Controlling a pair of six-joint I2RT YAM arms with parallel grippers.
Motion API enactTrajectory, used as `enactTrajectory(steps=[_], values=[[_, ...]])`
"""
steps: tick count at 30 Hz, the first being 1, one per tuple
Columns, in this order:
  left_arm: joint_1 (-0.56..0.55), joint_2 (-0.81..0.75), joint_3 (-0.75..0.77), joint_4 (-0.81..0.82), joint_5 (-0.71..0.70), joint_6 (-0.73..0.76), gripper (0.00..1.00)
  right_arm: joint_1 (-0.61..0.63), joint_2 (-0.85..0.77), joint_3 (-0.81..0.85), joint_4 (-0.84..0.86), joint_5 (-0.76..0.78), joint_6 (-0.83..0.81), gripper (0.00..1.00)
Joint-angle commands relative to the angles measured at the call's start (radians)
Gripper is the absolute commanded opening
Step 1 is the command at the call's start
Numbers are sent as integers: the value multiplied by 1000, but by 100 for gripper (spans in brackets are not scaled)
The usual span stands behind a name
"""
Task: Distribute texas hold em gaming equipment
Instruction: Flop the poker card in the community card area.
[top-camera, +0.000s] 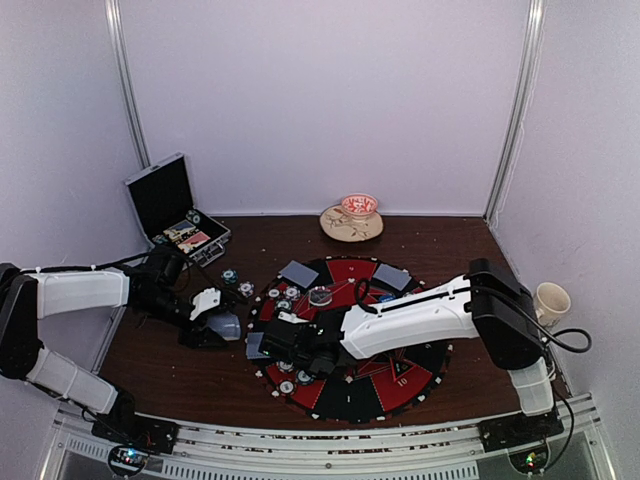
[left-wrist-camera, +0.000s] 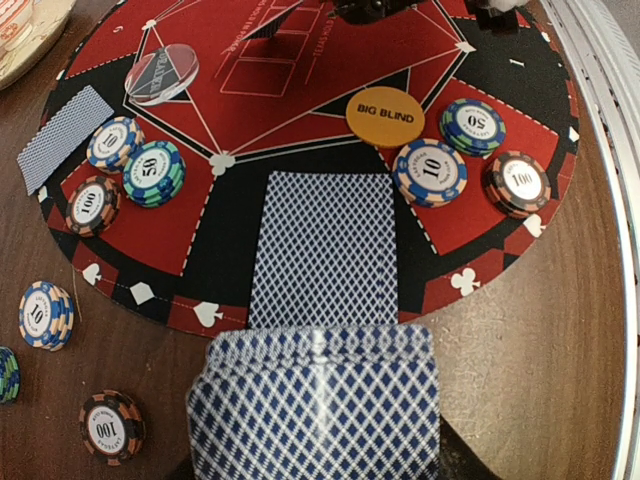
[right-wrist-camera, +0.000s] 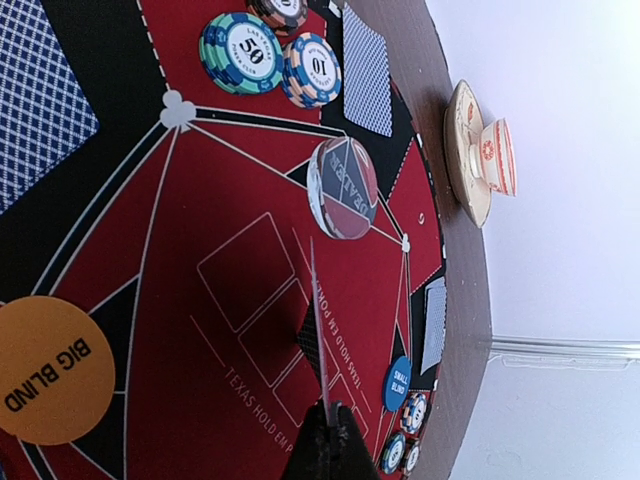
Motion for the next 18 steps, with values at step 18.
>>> enactTrajectory(steps=[18], values=[[4,0,6,22,19,5,52,-4,47,-16,168,-51,-255,0]])
